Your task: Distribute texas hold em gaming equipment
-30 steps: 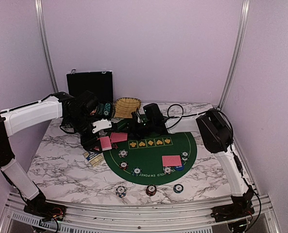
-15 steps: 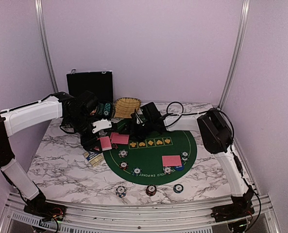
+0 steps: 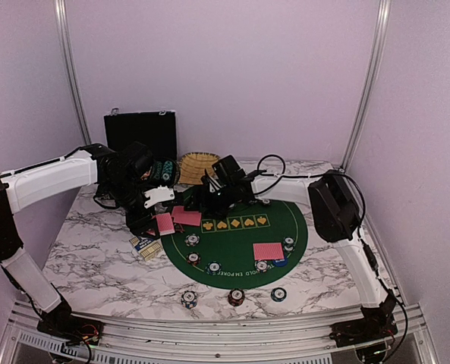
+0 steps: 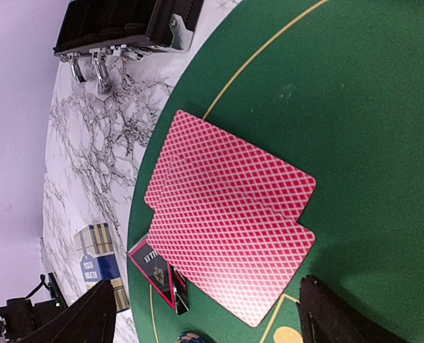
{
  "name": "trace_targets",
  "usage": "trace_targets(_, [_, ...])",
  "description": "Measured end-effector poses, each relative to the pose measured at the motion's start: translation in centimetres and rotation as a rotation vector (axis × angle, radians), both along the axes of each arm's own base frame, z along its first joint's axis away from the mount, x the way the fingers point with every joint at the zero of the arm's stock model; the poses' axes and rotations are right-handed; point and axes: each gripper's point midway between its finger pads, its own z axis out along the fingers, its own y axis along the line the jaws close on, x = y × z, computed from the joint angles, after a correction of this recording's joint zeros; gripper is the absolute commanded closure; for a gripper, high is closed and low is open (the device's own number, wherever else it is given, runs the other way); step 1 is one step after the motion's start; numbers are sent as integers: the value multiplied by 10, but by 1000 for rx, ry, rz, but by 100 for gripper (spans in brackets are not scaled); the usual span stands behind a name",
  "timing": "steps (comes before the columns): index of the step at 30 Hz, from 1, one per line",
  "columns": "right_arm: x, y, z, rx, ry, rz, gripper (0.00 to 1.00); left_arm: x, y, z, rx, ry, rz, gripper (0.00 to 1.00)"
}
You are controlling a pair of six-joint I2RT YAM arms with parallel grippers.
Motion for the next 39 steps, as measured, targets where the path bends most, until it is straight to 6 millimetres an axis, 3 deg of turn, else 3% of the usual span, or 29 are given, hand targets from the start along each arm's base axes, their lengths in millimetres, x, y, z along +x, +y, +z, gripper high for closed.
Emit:
trace_targets(10, [-6,6,-1,8,16,27,14,0,0,0,0,0,0,100])
trace_targets(27, [-24,24,2,204,116,83,13,0,0,0,0,0,0,100])
trace_targets(32, [-29,8,6,230,129,78,13,0,0,0,1,1,0,100])
trace_targets(39, [-16,-24,30,244,94,32,13,-1,0,0,2,3,0,100])
